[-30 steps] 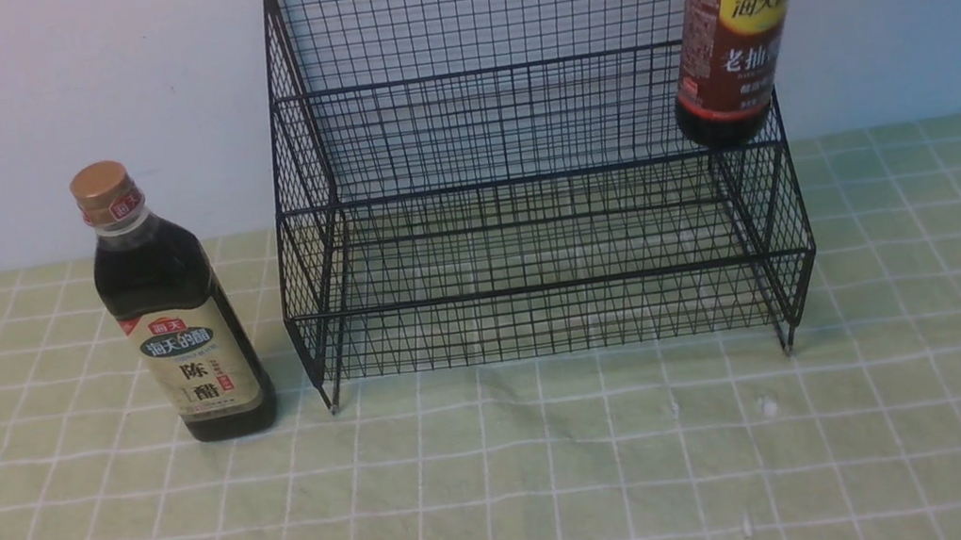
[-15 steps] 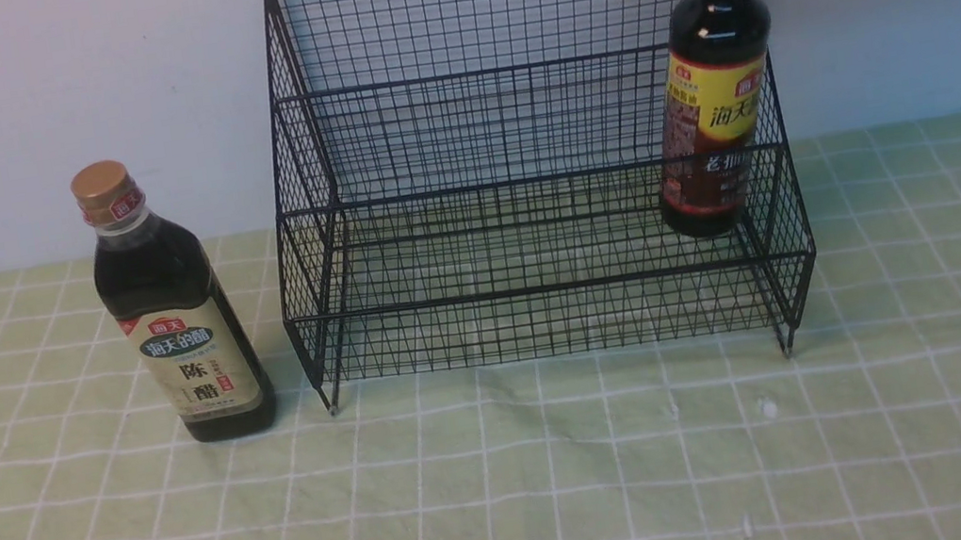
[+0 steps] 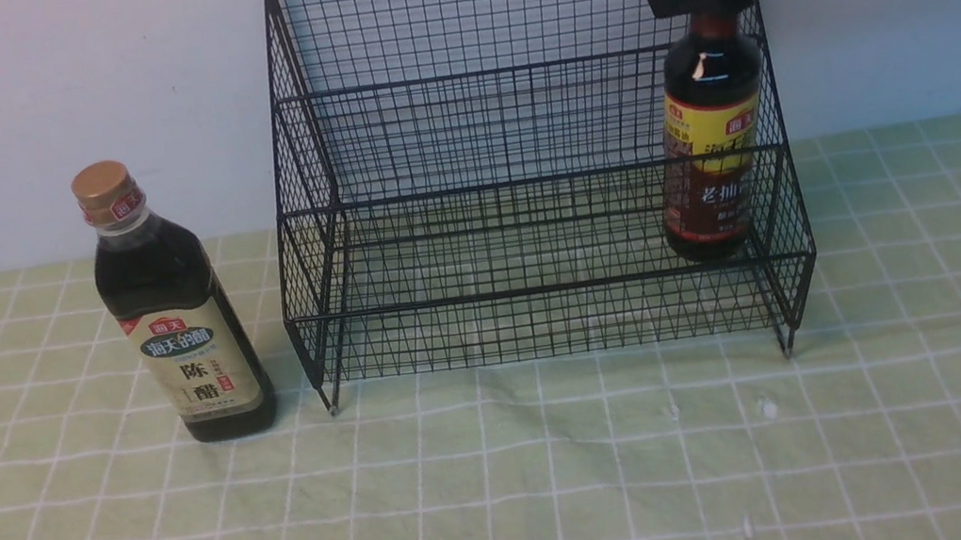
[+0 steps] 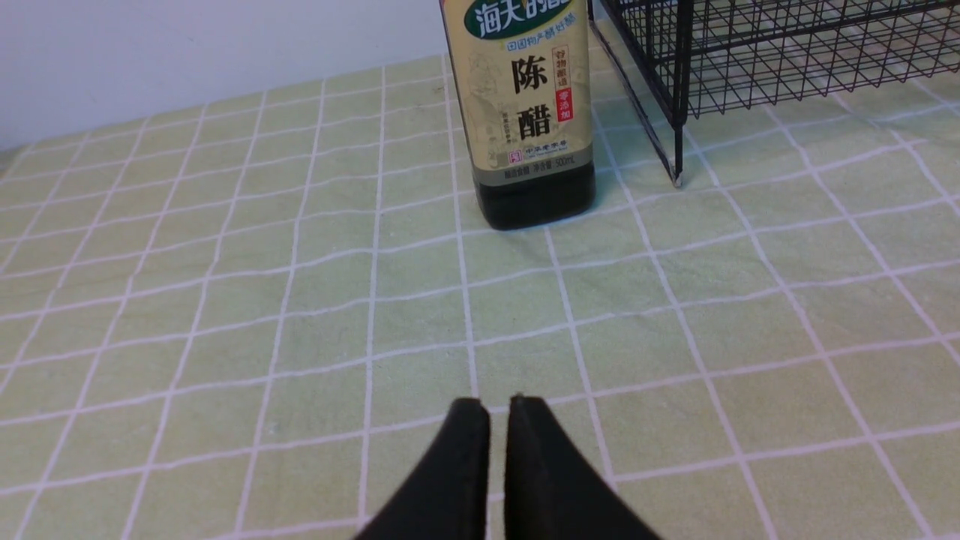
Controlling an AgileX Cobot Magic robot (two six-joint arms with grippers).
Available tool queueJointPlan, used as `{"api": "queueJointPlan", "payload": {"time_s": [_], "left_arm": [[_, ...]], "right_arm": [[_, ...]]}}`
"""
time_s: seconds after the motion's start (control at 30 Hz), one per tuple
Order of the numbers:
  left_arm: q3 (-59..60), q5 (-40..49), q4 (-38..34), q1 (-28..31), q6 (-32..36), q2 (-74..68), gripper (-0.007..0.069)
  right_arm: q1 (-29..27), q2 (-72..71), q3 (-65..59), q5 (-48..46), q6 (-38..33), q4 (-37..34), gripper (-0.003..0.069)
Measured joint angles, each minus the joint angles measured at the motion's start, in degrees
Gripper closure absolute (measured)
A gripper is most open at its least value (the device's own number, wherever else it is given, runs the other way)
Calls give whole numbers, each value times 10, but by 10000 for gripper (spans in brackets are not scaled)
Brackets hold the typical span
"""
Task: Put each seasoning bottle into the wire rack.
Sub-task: Use the right arm to put the condiment bottle back on the shelf, then use the left arm to grab the condiment bottle closest to it
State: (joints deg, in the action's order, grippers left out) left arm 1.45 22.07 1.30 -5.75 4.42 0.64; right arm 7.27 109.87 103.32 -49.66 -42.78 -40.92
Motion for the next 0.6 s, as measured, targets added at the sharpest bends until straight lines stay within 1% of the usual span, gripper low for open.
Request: {"api": "queueJointPlan", "payload": {"time_s": [0.17, 0.2, 0.27, 0.3, 0.33, 0.4, 0.43, 0.47, 0.5, 0.57, 0.6], "left_arm": [[0, 0, 0, 0, 0, 0, 607], [0, 0, 0, 0, 0, 0, 607], [0, 0, 0, 0, 0, 0, 607], [0, 0, 0, 0, 0, 0, 607], [0, 0, 0, 0, 0, 0, 607], [0, 0, 0, 0, 0, 0, 607], [0, 0, 0, 0, 0, 0, 607], [0, 0, 0, 0, 0, 0, 607], [0, 0, 0, 0, 0, 0, 607], [0, 0, 0, 0, 0, 0, 607], [0, 0, 0, 0, 0, 0, 607]], "right_arm": [[0, -22, 13, -6, 27, 10, 229], [0, -40, 17, -7, 31, 28, 228], [0, -56, 19, -7, 33, 41, 228], [0, -78, 21, -8, 41, 75, 228], [0, -89, 22, -10, 50, 87, 228], [0, -116, 22, -23, 98, 133, 238], [0, -119, 22, -25, 98, 137, 238], [0, -142, 22, -46, 147, 171, 260], [0, -153, 22, -58, 182, 189, 283], [0, -187, 22, -91, 245, 236, 351], [0, -200, 22, -103, 266, 249, 388]]}}
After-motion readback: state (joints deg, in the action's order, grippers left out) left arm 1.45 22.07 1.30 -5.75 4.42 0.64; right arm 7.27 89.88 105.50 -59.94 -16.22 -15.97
